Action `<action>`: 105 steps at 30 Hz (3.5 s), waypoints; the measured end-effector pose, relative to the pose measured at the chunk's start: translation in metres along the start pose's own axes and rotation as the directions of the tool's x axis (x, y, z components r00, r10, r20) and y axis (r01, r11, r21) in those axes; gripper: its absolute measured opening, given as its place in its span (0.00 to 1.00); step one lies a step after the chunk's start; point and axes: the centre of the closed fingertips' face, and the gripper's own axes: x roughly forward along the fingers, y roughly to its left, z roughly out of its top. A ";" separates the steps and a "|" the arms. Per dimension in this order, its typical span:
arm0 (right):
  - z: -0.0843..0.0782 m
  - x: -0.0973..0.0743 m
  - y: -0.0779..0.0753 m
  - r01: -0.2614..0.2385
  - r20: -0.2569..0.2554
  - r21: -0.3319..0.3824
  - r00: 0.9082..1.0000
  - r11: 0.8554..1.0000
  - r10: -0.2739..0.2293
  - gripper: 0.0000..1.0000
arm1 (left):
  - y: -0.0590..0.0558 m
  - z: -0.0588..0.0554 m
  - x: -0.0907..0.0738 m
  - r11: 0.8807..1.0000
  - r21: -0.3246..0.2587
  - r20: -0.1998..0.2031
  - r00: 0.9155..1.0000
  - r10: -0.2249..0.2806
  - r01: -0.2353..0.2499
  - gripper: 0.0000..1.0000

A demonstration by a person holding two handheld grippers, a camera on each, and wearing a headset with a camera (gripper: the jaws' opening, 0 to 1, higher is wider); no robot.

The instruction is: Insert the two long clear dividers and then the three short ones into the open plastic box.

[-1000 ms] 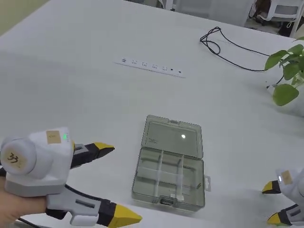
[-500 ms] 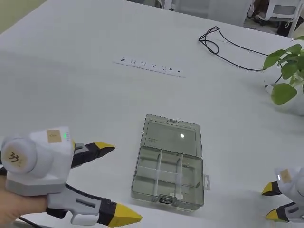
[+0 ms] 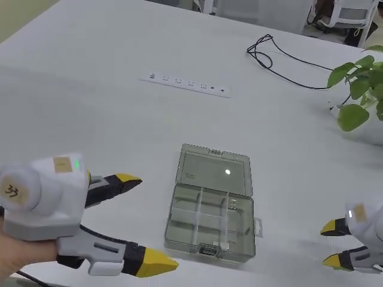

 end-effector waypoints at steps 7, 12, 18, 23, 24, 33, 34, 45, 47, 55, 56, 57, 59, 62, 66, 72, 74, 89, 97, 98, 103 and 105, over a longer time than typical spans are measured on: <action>0.041 -0.023 -0.002 0.055 0.072 -0.013 0.996 0.998 -0.054 0.33 | -0.003 0.011 0.004 1.000 0.004 0.011 1.000 -0.005 0.005 1.00; 0.067 -0.037 -0.002 0.085 0.113 -0.028 0.990 0.996 -0.082 0.33 | -0.010 0.023 0.011 1.000 0.001 0.032 0.999 -0.018 0.018 0.98; 0.099 -0.052 0.000 0.120 0.153 -0.049 0.982 0.992 -0.111 0.33 | -0.015 0.043 0.020 0.998 -0.058 0.089 0.996 -0.028 0.033 0.90; 0.125 -0.063 0.005 0.145 0.188 -0.063 0.974 0.987 -0.131 0.33 | -0.021 0.059 0.028 0.990 -0.132 0.122 0.992 -0.030 0.046 0.82; 0.127 -0.064 0.005 0.146 0.190 -0.063 0.973 0.987 -0.132 0.33 | -0.022 0.060 0.029 0.989 -0.139 0.124 0.992 -0.033 0.050 0.80; 0.168 -0.077 0.014 0.190 0.230 -0.073 0.958 0.979 -0.168 0.33 | -0.035 0.067 0.047 0.958 -0.272 0.113 0.992 -0.062 0.091 0.64; 0.173 -0.078 0.015 0.197 0.232 -0.078 0.957 0.977 -0.174 0.33 | -0.037 0.068 0.049 0.955 -0.279 0.120 0.990 -0.070 0.101 0.62; 0.202 -0.090 0.025 0.234 0.251 -0.111 0.947 0.966 -0.201 0.33 | -0.047 0.073 0.064 0.901 -0.414 0.133 0.988 -0.080 0.128 0.40; 0.206 -0.091 0.027 0.244 0.251 -0.120 0.945 0.963 -0.208 0.33 | -0.049 0.073 0.066 0.889 -0.439 0.134 0.988 -0.081 0.132 0.35; 0.215 -0.094 0.032 0.256 0.252 -0.135 0.943 0.957 -0.217 0.33 | -0.057 0.069 0.071 0.866 -0.477 0.124 0.987 -0.102 0.150 0.20; 0.215 -0.095 0.032 0.258 0.250 -0.139 0.943 0.956 -0.218 0.33 | -0.058 0.069 0.071 0.864 -0.479 0.125 0.987 -0.104 0.152 0.18; 0.215 -0.095 0.033 0.256 0.250 -0.138 0.944 0.957 -0.217 0.33 | -0.058 0.069 0.072 0.863 -0.481 0.125 0.987 -0.105 0.153 0.16; 0.216 -0.096 0.034 0.255 0.255 -0.136 0.943 0.957 -0.215 0.33 | -0.059 0.068 0.072 0.865 -0.479 0.122 0.987 -0.106 0.152 0.12; 0.217 -0.097 0.036 0.256 0.252 -0.140 0.943 0.957 -0.215 0.33 | -0.060 0.067 0.072 0.862 -0.483 0.123 0.987 -0.108 0.155 0.09; 0.216 -0.096 0.036 0.255 0.247 -0.146 0.945 0.956 -0.214 0.33 | -0.062 0.067 0.072 0.860 -0.483 0.122 0.986 -0.117 0.162 0.03; 0.217 -0.096 0.037 0.258 0.241 -0.156 0.946 0.954 -0.216 0.33 | -0.063 0.067 0.072 0.850 -0.499 0.130 0.984 -0.122 0.171 0.00; 0.217 -0.096 0.037 0.258 0.242 -0.156 0.946 0.953 -0.216 0.33 | -0.063 0.067 0.072 0.847 -0.503 0.133 0.983 -0.124 0.174 0.00; 0.224 -0.106 0.034 0.244 0.300 -0.113 0.932 0.963 -0.201 0.35 | -0.061 0.066 0.070 0.848 -0.501 0.139 0.983 -0.118 0.173 0.00; 0.231 -0.141 0.038 -0.057 0.505 -0.016 0.861 0.998 0.058 0.31 | -0.076 0.072 0.060 0.951 -0.184 0.143 0.964 -0.226 0.250 0.00; 0.235 -0.147 0.043 -0.129 0.541 -0.012 0.833 0.992 0.115 0.29 | -0.079 0.074 0.059 0.953 -0.144 0.151 0.957 -0.246 0.267 0.00; 0.236 -0.159 0.039 -0.253 0.557 -0.037 0.798 0.967 0.230 0.21 | -0.094 0.076 0.055 0.947 0.046 0.138 0.937 -0.320 0.317 0.00; 0.229 -0.154 0.042 -0.276 0.502 -0.080 0.819 0.958 0.277 0.20 | -0.099 0.077 0.054 0.941 0.055 0.134 0.931 -0.339 0.334 0.00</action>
